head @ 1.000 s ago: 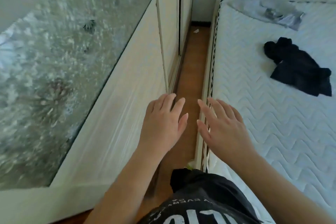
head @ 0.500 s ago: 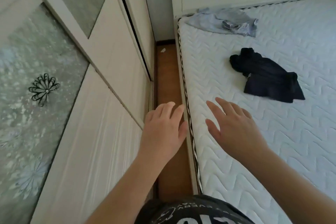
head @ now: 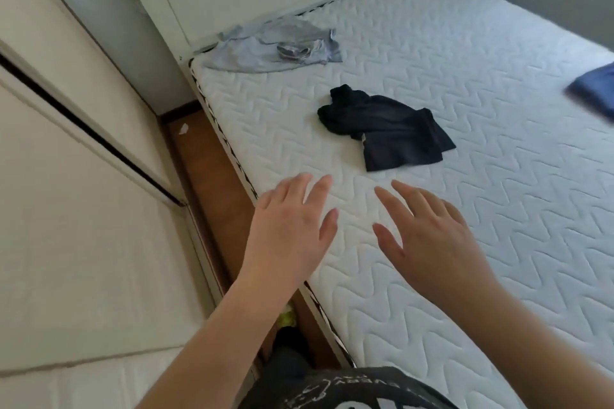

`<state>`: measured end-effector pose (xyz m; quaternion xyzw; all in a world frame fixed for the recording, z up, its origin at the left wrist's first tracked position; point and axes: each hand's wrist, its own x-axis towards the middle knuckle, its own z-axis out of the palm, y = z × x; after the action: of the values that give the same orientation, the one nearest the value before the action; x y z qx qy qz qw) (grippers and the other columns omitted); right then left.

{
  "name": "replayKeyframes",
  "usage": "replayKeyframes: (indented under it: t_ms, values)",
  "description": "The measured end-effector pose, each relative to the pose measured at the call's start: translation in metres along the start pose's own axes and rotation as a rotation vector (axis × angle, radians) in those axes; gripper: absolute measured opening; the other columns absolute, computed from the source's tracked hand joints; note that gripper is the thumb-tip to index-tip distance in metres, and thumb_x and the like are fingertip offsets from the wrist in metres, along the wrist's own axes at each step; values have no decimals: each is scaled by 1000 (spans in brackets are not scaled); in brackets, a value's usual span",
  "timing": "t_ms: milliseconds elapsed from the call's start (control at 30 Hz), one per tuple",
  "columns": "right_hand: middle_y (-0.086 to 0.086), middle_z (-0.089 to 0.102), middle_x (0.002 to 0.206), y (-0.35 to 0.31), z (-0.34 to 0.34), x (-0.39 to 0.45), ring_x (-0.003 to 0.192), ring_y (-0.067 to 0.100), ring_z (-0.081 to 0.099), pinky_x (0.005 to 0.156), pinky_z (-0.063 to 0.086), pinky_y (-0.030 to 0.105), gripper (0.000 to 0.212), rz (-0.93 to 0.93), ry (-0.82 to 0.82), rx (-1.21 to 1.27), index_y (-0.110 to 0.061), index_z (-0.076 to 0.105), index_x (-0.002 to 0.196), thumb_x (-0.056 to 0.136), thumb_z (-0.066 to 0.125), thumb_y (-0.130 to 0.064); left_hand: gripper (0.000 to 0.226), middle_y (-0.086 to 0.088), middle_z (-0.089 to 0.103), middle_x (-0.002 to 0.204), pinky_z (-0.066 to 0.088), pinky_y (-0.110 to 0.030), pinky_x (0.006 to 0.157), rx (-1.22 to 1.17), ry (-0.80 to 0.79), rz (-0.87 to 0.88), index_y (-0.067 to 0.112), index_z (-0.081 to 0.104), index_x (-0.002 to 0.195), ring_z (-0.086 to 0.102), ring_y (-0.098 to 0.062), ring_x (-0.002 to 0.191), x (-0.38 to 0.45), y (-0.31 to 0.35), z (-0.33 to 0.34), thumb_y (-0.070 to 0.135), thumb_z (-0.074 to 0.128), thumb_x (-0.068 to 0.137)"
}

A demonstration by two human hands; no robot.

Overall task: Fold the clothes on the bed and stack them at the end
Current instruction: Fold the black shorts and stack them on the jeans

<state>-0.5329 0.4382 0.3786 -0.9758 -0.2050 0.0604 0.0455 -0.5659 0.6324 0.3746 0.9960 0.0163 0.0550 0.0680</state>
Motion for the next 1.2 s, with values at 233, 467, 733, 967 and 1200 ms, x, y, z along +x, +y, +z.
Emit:
replayKeyframes:
  t_ms: [233,467,733,967,1200]
  values:
    - [1,38,155,-27,-3,67,140,25,40,113,31,42,67,267,-52,30,-26,39,148,94,13,-57,48,-6,57,137,47,-40,99,22,-97,324,24,51,140,56,-24,125,103,-46,7,46,46,97]
    - [-4,25,161,-39,-5,103,146,21,27,118,20,38,67,485,-38,84,-32,27,152,92,10,-59,45,-10,60,131,48,-42,94,21,-153,591,18,58,133,58,-28,118,179,-69,17,39,57,94]
    - [0,31,158,-32,0,108,143,22,33,116,26,39,54,523,-26,95,-28,33,150,100,34,-49,48,-11,58,133,45,-43,98,30,-199,689,17,56,136,55,-29,122,205,-58,27,39,57,93]
    - [2,29,159,-12,21,130,144,23,31,116,25,39,55,447,7,148,-26,29,151,101,32,-49,52,-3,43,148,31,-39,110,60,-267,672,25,42,147,38,-23,137,223,-63,36,45,44,98]
    - [0,19,162,-10,34,166,147,22,21,119,19,38,56,386,-30,185,-27,18,153,102,30,-48,52,-7,49,143,39,-43,105,78,-247,656,21,50,143,45,-28,134,244,-86,38,39,55,94]
